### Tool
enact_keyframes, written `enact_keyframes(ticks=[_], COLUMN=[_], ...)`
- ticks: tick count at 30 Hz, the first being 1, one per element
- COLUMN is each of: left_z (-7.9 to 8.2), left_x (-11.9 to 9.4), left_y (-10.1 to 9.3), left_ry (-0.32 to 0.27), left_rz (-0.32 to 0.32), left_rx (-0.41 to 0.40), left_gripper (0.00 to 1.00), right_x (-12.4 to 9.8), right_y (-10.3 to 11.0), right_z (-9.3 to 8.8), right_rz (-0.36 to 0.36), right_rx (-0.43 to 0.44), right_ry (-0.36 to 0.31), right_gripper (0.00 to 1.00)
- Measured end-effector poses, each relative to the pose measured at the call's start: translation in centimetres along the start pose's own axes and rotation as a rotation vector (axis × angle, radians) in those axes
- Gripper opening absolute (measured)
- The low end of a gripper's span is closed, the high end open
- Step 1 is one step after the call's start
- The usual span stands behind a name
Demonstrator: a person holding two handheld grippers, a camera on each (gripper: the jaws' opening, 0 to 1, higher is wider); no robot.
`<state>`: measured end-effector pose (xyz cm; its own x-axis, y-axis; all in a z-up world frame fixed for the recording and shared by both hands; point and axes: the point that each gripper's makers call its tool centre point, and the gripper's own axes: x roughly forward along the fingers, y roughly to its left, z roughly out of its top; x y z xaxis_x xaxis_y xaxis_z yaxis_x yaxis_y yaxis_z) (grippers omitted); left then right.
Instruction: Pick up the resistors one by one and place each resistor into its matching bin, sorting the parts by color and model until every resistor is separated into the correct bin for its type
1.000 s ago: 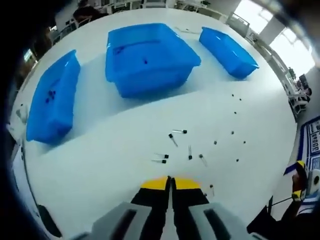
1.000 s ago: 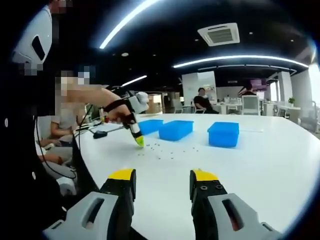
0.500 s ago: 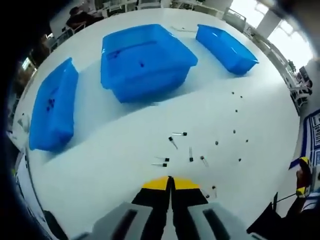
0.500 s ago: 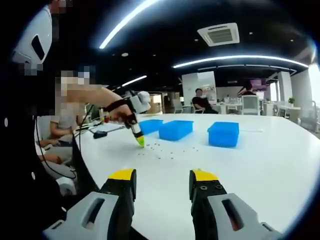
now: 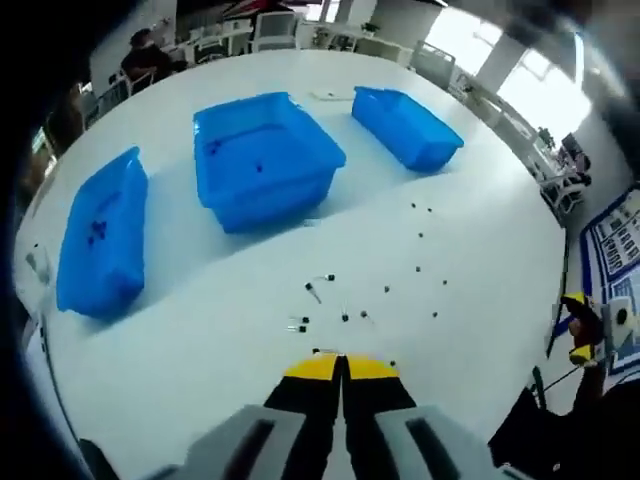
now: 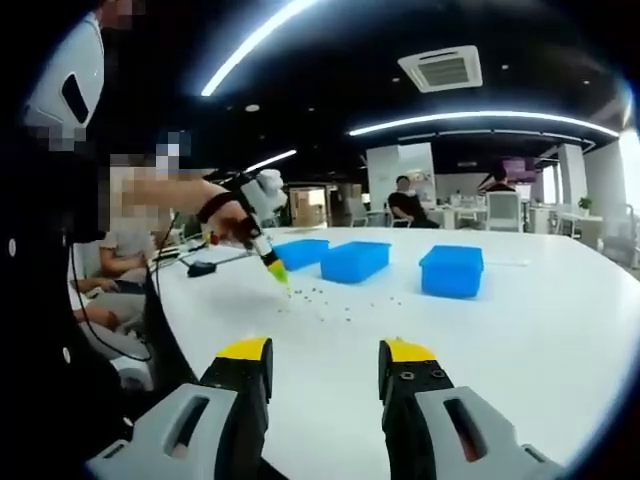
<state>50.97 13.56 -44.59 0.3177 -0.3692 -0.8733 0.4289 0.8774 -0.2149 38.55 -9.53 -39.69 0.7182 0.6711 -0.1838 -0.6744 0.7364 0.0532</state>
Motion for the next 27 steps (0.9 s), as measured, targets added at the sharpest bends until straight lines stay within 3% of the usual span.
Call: enact_keyframes(ticks=[3,8,11,13,18,24,27], left_z=[0.0,0.2,0.0,-0.6,-1.4,-1.5,-1.3], left_x=[-0.9,-2.1,-2.5,-2.7,-2.7,-1.5,-0.4], left_y=[0.8,0.1,-0.5,-0.8,-0.5,-0.3,0.4], left_ry=[-0.068,-0.165,-0.158,-0.113,-0.005,0.111,0.170], left_rz=[0.031,0.044,0.033,0.002,-0.056,-0.129,-0.117], left_rx=[0.043,0.417,0.673,0.841,1.057,1.144,1.169], left_gripper=[0.04,0.06,0.20,0.22,0.28,0.27,0.27], right_x=[0.4,1.0,1.2,1.2,1.1,0.8,0.8], right_y=[0.3,0.8,1.0,1.2,1.3,0.9,0.6], right_z=[0.2,0.3,0.4,0.4,0.2,-0.1,-0.2], right_rz=[0.008,0.020,0.021,0.019,0.011,-0.008,-0.016], right_rx=[-0.010,-0.022,-0.028,-0.028,-0.024,-0.017,-0.013], right_ry=[0.007,0.017,0.020,0.020,0.026,0.033,0.039], right_gripper=[0.44,0.44,0.44,0.44,0.45,0.45,0.45])
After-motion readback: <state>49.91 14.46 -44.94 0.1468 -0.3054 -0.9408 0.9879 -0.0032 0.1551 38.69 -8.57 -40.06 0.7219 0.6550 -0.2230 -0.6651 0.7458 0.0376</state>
